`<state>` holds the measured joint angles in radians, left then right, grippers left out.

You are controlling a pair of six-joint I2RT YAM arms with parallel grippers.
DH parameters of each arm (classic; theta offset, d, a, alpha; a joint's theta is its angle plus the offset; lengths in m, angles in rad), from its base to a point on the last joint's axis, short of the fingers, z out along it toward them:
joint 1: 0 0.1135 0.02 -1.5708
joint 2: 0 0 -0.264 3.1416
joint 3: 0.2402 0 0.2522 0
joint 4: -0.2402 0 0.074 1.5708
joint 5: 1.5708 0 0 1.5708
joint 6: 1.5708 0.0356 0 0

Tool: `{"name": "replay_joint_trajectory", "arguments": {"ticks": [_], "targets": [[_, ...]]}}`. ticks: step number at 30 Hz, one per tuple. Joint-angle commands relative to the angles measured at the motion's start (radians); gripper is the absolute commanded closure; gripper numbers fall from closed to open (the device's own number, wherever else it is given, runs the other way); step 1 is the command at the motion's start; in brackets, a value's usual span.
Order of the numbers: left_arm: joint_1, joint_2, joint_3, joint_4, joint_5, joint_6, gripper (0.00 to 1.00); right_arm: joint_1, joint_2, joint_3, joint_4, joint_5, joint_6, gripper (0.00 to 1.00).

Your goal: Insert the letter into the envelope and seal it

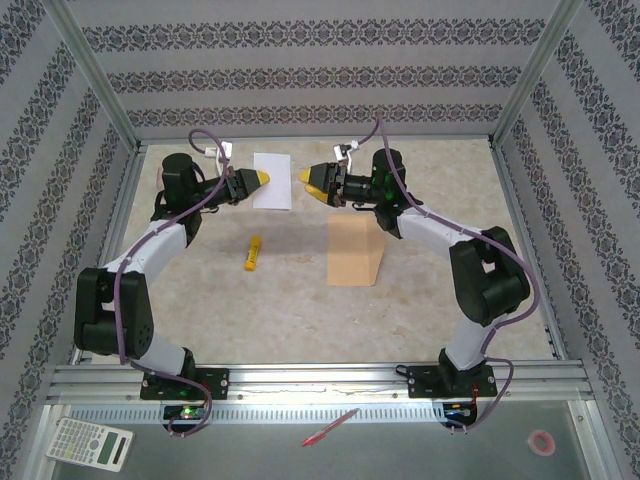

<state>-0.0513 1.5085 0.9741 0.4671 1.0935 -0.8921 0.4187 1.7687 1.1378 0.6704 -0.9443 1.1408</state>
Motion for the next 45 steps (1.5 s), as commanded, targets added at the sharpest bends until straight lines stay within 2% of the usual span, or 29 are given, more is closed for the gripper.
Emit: {"name": "replay_joint_trajectory", "arguments": {"ticks": [1,8,20,23,25,27,30,37,41,43,45], "targets": [[-0.022,0.001,-0.002,0.113,0.041,-0.045,1.00,0.009,0.025,0.008,0.187,-0.055,0.054,0.20],[-0.026,0.002,0.006,0.116,0.035,-0.051,1.00,0.034,0.031,0.035,0.111,-0.047,-0.011,0.20],[-0.045,0.024,0.025,0.129,0.025,-0.062,1.00,0.068,0.059,0.046,0.153,-0.051,0.009,0.23],[-0.046,0.030,0.026,0.125,0.016,-0.059,1.00,0.069,0.063,0.049,0.159,-0.059,0.017,0.29],[-0.046,0.033,0.026,0.125,0.016,-0.058,1.00,0.069,0.063,0.045,0.165,-0.062,0.021,0.37],[-0.046,0.037,0.029,0.124,0.011,-0.058,1.00,0.069,0.060,0.041,0.167,-0.062,0.025,0.51],[-0.046,0.043,0.032,0.125,0.007,-0.058,1.00,0.068,0.058,0.035,0.169,-0.061,0.028,0.65],[-0.046,0.050,0.036,0.125,0.009,-0.054,1.00,0.056,0.045,0.011,0.175,-0.047,0.033,0.78],[-0.046,0.049,0.036,0.119,0.009,-0.047,1.00,0.049,0.043,0.000,0.174,-0.035,0.036,0.90],[-0.047,0.047,0.034,0.112,0.006,-0.042,0.96,0.045,0.040,-0.006,0.170,-0.025,0.036,0.97],[-0.046,0.044,0.032,0.103,0.005,-0.034,0.93,0.042,0.038,-0.011,0.168,-0.018,0.037,1.00]]}}
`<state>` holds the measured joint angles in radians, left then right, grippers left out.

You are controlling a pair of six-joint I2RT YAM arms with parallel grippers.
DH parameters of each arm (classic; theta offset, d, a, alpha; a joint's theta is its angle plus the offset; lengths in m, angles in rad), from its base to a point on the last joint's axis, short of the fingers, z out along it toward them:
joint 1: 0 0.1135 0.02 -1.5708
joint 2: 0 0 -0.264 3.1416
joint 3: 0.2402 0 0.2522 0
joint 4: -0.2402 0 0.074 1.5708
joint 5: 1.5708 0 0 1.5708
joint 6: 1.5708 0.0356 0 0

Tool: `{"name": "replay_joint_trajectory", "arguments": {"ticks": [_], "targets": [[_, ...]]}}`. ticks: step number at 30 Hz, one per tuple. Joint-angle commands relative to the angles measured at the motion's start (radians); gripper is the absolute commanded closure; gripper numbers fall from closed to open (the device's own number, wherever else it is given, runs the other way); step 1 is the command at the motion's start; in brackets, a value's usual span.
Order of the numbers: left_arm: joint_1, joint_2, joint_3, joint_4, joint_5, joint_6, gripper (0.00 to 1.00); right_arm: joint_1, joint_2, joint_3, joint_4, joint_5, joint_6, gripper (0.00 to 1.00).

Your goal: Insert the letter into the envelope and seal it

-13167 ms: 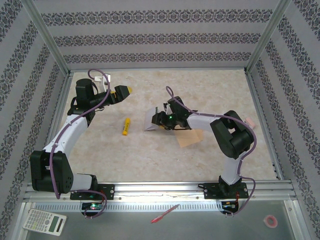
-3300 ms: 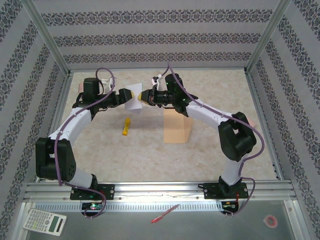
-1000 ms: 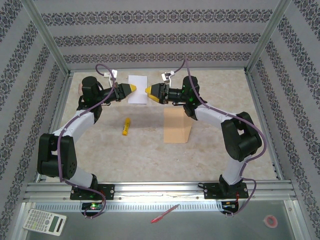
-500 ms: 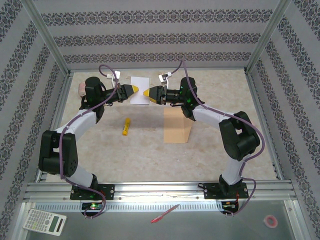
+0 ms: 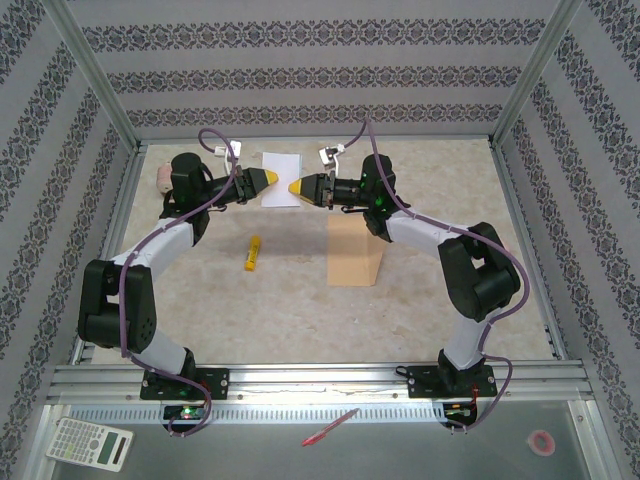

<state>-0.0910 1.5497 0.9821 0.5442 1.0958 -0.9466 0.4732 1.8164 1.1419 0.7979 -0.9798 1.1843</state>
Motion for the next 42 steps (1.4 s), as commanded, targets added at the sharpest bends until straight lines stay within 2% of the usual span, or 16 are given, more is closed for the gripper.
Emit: {"name": "replay_joint_trajectory", "arguments": {"ticks": [1,4,6,8,10,12,15,18,21,22,25,30,38,41,42], "targets": [[-0.006,0.001,0.023,0.019,0.001,0.024,0.87,-0.014,-0.013,-0.015,0.033,0.022,-0.010,1.00],[-0.005,-0.006,0.026,-0.012,-0.006,0.046,0.72,-0.020,-0.032,-0.024,-0.014,0.034,-0.035,1.00],[-0.004,-0.012,0.036,-0.064,-0.015,0.081,0.58,-0.028,-0.051,-0.034,-0.043,0.042,-0.047,1.00],[-0.004,-0.023,0.053,-0.160,-0.035,0.147,0.48,-0.039,-0.074,-0.048,-0.097,0.051,-0.061,1.00],[-0.002,-0.038,0.079,-0.285,-0.074,0.236,0.28,-0.056,-0.106,-0.069,-0.146,0.063,-0.082,1.00],[-0.002,-0.049,0.108,-0.409,-0.125,0.321,0.15,-0.074,-0.140,-0.090,-0.200,0.070,-0.108,1.00],[-0.002,-0.063,0.150,-0.572,-0.207,0.432,0.04,-0.099,-0.208,-0.101,-0.405,0.105,-0.213,1.00],[-0.008,-0.071,0.185,-0.724,-0.329,0.523,0.00,-0.122,-0.278,-0.096,-0.637,0.164,-0.334,1.00],[-0.050,-0.075,0.214,-0.843,-0.462,0.607,0.01,-0.153,-0.330,-0.083,-0.862,0.234,-0.442,1.00],[-0.075,-0.074,0.218,-0.862,-0.499,0.617,0.06,-0.158,-0.345,-0.069,-0.959,0.278,-0.494,1.00],[-0.148,-0.053,0.221,-0.872,-0.586,0.612,0.31,-0.189,-0.371,-0.075,-1.104,0.335,-0.566,1.00],[-0.241,0.024,0.221,-0.821,-0.630,0.562,0.38,-0.221,-0.386,-0.059,-1.314,0.454,-0.673,1.00],[-0.336,0.157,0.243,-0.748,-0.652,0.514,0.55,-0.238,-0.348,-0.048,-1.437,0.528,-0.770,1.00],[-0.354,0.201,0.270,-0.748,-0.661,0.517,0.66,-0.239,-0.326,-0.050,-1.445,0.540,-0.785,1.00],[-0.361,0.217,0.280,-0.750,-0.661,0.517,0.72,-0.239,-0.318,-0.047,-1.451,0.545,-0.792,1.00]]}}
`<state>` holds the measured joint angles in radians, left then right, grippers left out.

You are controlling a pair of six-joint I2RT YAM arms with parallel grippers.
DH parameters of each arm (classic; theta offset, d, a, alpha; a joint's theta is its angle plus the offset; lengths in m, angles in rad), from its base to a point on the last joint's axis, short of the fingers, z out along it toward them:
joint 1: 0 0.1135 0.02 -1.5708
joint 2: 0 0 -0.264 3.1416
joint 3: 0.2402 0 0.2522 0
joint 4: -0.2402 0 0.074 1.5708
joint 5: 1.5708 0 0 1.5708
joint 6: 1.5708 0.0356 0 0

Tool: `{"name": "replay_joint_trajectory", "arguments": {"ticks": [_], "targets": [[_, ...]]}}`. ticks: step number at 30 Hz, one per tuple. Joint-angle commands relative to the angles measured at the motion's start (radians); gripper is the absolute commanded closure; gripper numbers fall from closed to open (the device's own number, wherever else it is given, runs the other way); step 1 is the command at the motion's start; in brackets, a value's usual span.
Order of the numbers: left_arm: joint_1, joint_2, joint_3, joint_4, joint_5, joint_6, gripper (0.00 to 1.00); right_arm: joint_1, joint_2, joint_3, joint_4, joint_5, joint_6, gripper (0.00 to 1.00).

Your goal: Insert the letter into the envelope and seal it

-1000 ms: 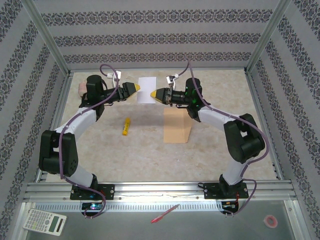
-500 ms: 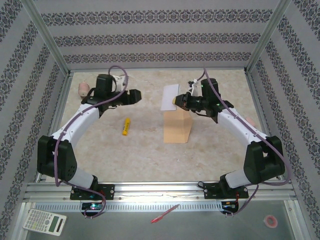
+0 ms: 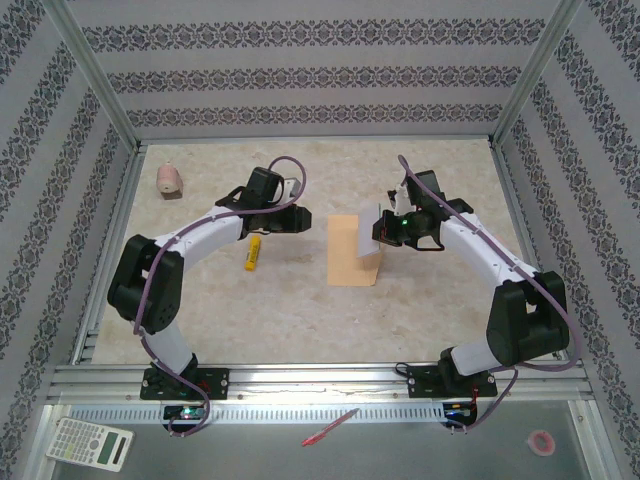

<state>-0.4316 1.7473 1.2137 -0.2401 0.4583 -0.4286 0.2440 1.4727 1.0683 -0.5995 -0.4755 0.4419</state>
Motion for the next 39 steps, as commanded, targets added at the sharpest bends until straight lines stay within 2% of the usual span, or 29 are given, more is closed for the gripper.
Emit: {"name": "replay_joint_trajectory", "arguments": {"ticks": [1,6,18,39], "targets": [[-0.026,0.035,0.062,0.036,-0.023,-0.001,0.79,-0.009,0.030,0.028,-0.058,0.045,-0.059,1.00],[-0.065,0.117,0.127,0.025,-0.046,0.006,1.00,-0.015,0.062,0.035,-0.080,0.069,-0.097,1.00],[-0.125,0.269,0.191,0.025,-0.115,0.001,1.00,-0.052,0.129,0.025,-0.088,0.094,-0.165,1.00],[-0.157,0.378,0.183,0.037,-0.124,-0.032,1.00,-0.094,0.244,-0.003,-0.013,0.046,-0.176,1.00]]}}
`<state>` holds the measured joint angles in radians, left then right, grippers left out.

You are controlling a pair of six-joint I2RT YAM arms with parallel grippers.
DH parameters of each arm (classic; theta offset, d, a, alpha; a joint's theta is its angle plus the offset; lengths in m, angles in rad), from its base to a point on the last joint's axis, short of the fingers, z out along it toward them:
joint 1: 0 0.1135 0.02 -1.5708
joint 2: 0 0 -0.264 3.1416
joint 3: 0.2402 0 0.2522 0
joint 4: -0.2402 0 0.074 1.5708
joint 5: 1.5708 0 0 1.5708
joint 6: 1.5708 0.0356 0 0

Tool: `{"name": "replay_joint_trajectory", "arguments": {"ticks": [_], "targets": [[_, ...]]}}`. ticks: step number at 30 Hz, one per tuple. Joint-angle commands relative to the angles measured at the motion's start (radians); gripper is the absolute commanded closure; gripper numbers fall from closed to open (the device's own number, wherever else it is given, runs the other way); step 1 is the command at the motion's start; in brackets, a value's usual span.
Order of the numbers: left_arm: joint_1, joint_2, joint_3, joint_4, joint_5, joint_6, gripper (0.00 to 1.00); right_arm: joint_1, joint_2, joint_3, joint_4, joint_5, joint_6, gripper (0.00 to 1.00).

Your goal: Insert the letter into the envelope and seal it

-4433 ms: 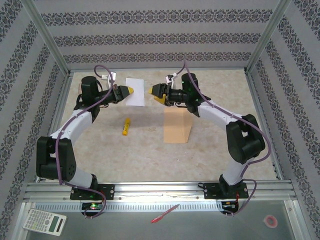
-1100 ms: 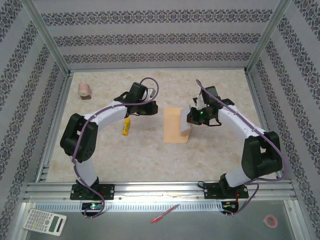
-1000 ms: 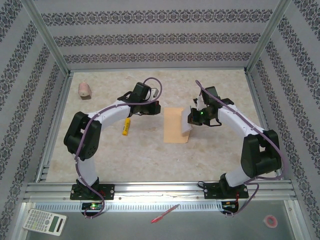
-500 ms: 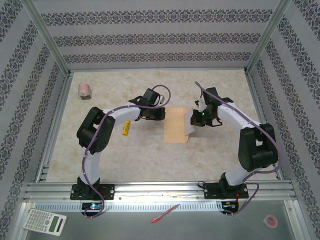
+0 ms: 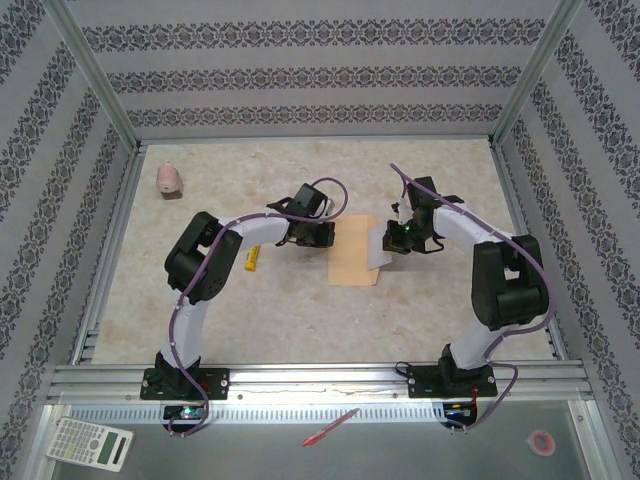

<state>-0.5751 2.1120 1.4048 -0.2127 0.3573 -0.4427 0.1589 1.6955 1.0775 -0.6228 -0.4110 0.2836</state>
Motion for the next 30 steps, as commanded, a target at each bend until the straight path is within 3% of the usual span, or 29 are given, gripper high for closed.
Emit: {"name": "replay_joint_trajectory", "arguments": {"ticks": [1,21,30], "targets": [[-0.014,0.014,-0.012,0.010,-0.022,-0.018,1.00,-0.009,0.027,-0.010,0.009,-0.020,-0.018,1.00],[-0.031,0.013,-0.067,0.023,-0.019,-0.086,1.00,-0.011,0.091,-0.009,0.045,-0.037,0.039,1.00],[-0.038,-0.013,-0.095,0.042,-0.038,-0.182,1.00,0.006,0.107,-0.027,0.106,-0.083,0.090,1.00]]}}
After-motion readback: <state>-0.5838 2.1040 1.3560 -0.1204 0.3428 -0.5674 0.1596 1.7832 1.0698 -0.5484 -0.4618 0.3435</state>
